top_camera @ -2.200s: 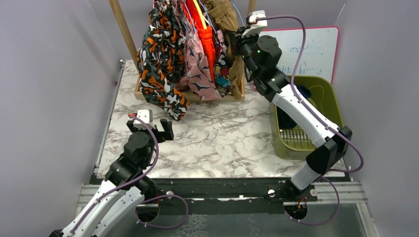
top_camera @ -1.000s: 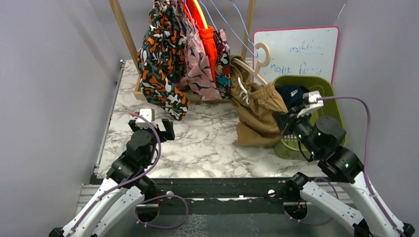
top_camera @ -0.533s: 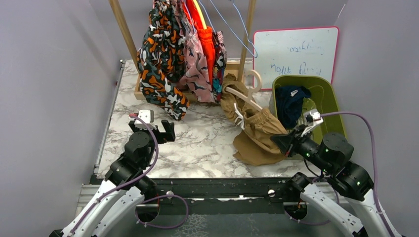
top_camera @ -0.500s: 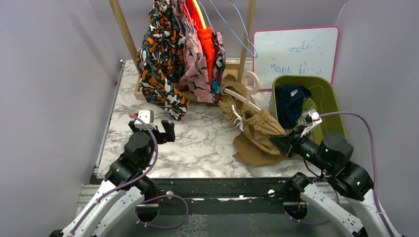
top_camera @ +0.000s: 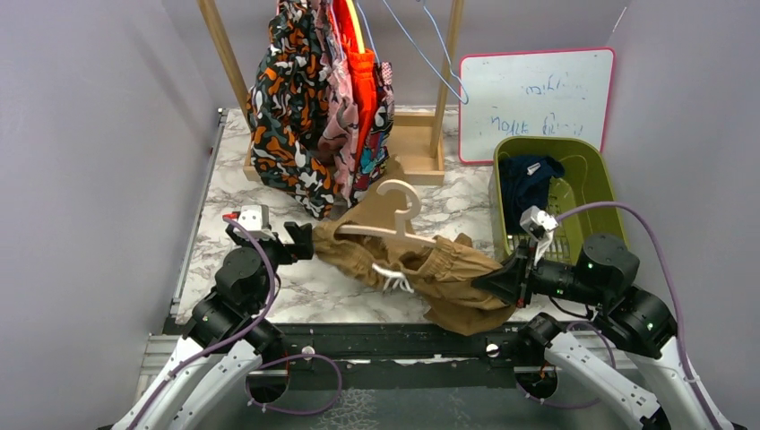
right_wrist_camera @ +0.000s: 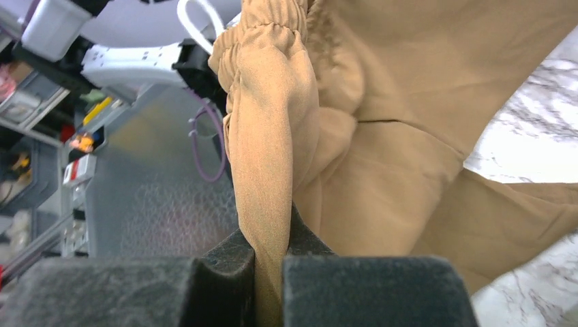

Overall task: Remove the shorts from the hanger
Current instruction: Pick up the hanger from the clothes rod.

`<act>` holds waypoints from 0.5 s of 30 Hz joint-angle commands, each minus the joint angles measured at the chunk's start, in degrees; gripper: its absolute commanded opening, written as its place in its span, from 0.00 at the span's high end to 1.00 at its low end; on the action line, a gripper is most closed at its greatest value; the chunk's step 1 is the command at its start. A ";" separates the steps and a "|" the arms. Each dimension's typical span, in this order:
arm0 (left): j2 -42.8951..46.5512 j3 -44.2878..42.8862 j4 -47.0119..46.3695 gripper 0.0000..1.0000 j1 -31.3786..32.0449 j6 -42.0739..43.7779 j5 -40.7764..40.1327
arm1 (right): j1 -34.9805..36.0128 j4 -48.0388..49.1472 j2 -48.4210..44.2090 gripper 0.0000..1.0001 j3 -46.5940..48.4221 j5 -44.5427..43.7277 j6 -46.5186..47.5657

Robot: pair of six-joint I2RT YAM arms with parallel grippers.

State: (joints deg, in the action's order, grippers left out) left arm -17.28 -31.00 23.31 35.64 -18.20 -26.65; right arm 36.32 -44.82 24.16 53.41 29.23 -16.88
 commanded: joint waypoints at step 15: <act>4.91 -1.93 1.78 0.01 -0.22 -2.35 -3.80 | 0.31 28.52 20.52 0.99 -4.45 6.08 3.15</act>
State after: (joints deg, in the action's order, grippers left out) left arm -13.85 -31.07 25.28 35.62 -19.35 -28.25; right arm 36.38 -31.03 38.89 48.14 31.66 -14.61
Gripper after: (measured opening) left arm 0.987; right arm 0.058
